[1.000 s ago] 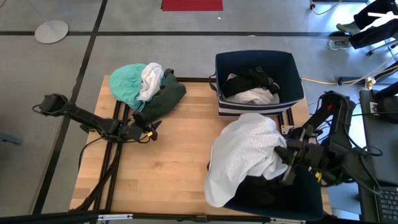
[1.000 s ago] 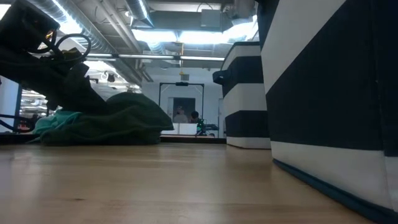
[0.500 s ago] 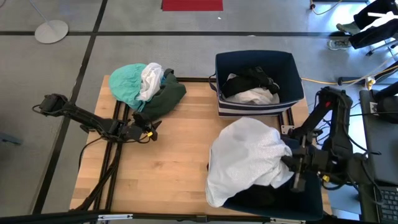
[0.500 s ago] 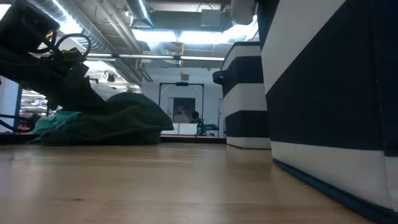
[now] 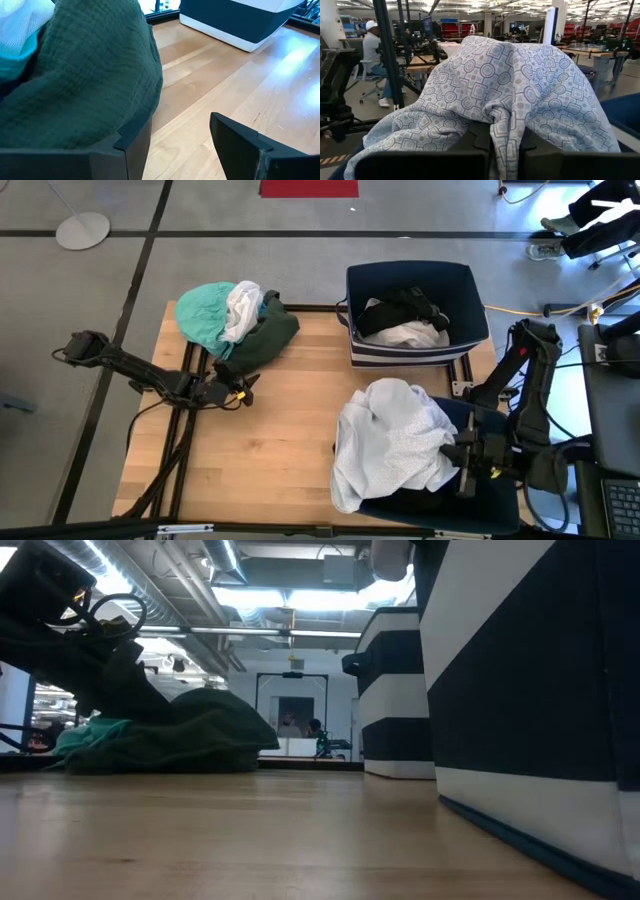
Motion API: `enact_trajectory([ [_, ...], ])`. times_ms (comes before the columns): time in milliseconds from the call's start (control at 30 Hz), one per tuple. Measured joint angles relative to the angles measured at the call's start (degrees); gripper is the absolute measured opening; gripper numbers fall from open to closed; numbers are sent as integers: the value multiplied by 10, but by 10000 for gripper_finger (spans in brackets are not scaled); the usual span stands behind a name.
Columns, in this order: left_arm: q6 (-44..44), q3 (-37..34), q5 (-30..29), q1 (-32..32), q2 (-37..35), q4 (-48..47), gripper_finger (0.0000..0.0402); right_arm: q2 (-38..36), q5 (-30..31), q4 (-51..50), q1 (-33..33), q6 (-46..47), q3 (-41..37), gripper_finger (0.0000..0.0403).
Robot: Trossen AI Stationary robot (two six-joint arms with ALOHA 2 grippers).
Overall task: Sort clothes
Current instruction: Put the blue patient gown into the bottom blue laundry organizer
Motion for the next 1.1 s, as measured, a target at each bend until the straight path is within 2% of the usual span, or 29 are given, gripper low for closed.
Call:
enact_trajectory([
  [100, -6, 0, 0, 0, 0, 0, 193, 0, -4, -1, -5, 24, -10, 21],
  [233, -9, 0, 0, 0, 0, 0, 193, 0, -36, -25, -59, 72, -18, 21],
  [400, -9, 0, 0, 0, 0, 0, 193, 0, -212, -176, -173, 196, -12, 21],
  [600, -9, 0, 0, 0, 0, 0, 193, 1, -408, -435, -278, 350, 78, 21],
  [733, -9, 0, 0, 0, 0, -4, 193, 2, -523, -540, -316, 419, 147, 21],
  [867, -9, 0, 0, 0, 0, -5, 193, 21, -648, -649, -338, 535, 189, 21],
  [1100, -9, 0, 0, 0, 0, -5, 193, 73, -849, -837, -337, 751, 200, 21],
])
